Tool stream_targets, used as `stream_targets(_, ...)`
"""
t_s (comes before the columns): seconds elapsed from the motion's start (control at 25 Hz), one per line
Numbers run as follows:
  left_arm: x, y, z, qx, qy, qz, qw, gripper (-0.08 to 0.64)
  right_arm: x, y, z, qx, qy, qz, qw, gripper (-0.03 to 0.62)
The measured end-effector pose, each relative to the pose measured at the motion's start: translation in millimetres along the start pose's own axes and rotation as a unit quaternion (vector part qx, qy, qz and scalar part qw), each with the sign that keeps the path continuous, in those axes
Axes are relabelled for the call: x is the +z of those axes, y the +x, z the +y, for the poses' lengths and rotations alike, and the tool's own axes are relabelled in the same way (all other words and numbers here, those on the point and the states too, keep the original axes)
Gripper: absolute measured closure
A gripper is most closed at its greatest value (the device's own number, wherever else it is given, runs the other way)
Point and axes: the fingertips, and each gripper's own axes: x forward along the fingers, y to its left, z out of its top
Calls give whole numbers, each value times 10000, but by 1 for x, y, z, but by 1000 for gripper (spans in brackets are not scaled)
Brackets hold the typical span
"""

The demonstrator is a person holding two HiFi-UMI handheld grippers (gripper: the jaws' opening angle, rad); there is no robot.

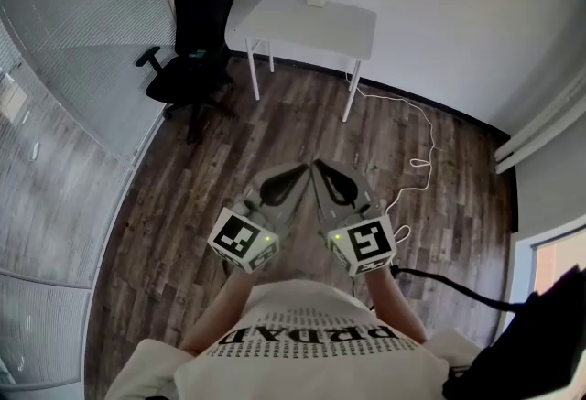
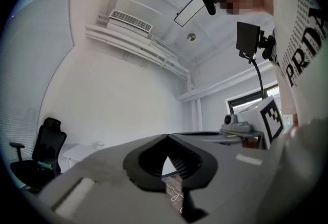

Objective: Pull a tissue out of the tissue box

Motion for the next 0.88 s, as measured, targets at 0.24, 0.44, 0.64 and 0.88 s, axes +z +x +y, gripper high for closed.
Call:
stream_targets(0.24,-2,10,-5,45,-84,-28,10000,569,-2,-5,-10,40,88,7,10000,584)
stream_targets(0.44,-6,13,1,37,-31,15,10000,569,-4,3,-14,97,121,8,9999,584)
stream_targets(0.64,-11,21,20,10,-60,51,10000,569,-8,22,-21,71,139,46,9999,584)
stream_targets(0.88,-19,34,47,-121,-158,16,9998,569,-17,47,-32,-87,118,140,9998,584)
